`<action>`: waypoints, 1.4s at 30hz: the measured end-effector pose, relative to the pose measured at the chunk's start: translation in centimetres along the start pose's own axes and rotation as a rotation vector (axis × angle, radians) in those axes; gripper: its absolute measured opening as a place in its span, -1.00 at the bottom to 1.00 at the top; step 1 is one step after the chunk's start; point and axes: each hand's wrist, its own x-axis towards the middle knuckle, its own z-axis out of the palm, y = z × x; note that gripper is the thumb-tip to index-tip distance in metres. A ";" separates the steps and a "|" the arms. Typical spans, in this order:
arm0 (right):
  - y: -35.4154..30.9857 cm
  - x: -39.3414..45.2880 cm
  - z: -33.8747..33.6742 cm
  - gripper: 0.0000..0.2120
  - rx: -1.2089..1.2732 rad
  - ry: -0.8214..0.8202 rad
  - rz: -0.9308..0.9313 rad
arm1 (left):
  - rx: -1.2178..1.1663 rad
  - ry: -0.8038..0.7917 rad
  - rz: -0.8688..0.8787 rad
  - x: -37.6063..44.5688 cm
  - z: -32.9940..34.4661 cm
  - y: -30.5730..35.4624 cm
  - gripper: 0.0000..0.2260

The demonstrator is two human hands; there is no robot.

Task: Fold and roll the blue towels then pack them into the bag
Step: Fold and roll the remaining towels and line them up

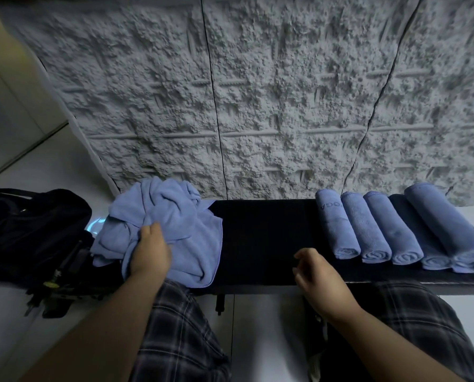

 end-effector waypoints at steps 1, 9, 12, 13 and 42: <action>0.0 0.1 0.0 -0.78 0.005 0.005 0.004 | -0.030 -0.011 -0.023 0.3 -0.4 -0.3 -0.69; -0.2 0.0 0.4 -0.80 -0.003 -0.027 0.000 | -0.271 -0.056 -0.111 -1.6 -3.6 1.3 -0.71; -0.5 -0.1 0.4 -0.80 -0.022 -0.073 -0.009 | -0.432 -0.064 -0.044 -5.9 -4.3 3.7 -0.81; -0.6 -0.1 0.4 -0.79 -0.032 -0.097 -0.012 | -0.480 -0.074 -0.011 -7.5 -4.3 4.6 -0.82; -28.2 -5.3 -12.1 -0.70 0.566 -0.366 -0.439 | -0.715 0.357 0.424 -15.7 -31.6 13.9 -0.79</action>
